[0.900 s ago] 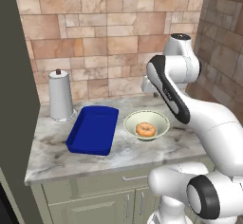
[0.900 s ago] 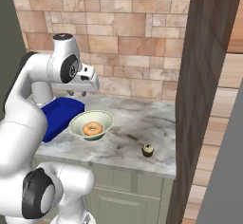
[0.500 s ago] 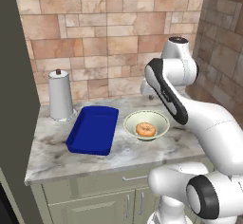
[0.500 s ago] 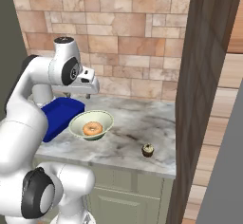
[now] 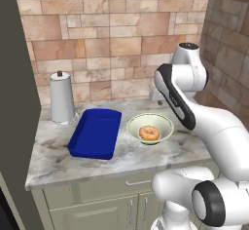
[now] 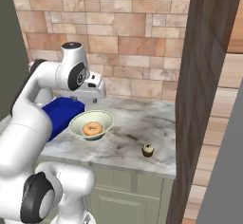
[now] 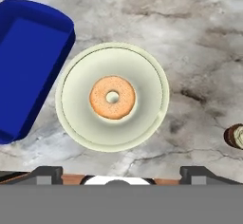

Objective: Place the bowl with donut and the cupcake onto the tray.

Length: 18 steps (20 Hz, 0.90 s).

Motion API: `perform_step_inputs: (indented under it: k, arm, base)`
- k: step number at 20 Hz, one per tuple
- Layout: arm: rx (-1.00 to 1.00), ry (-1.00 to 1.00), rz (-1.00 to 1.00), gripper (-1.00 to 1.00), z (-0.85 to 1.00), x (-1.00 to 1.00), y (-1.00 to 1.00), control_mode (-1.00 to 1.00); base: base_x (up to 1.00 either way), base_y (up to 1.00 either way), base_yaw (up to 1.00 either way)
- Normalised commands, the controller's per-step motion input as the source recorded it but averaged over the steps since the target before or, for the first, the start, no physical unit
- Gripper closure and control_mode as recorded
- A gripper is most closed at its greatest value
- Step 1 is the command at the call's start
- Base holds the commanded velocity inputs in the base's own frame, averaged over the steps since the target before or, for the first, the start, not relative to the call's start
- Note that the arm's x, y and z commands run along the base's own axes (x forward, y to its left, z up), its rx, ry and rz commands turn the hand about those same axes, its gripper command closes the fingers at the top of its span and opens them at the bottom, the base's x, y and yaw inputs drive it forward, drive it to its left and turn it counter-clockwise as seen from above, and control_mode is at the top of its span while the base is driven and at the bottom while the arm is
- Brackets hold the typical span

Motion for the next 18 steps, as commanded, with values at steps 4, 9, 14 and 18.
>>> perform_step_inputs:
  k: [4, 9, 14, 18]
  arm:
    - [0.0, 0.01, -0.02, -1.0, -0.24, 0.01, -0.28, -1.0]
    - [0.01, 0.03, -0.01, -1.0, -0.28, 0.06, -0.33, -1.0]
    - [0.05, 0.01, 0.0, -1.0, -0.24, 0.1, -0.21, -1.0]
    - [0.04, 0.0, 0.0, -1.0, -0.36, 0.13, -0.17, -1.0]
  base:
    - [0.0, 0.0, 0.0]
    - [0.0, 0.0, 0.0]
    - [0.0, 0.0, 0.0]
    - [0.0, 0.0, 0.0]
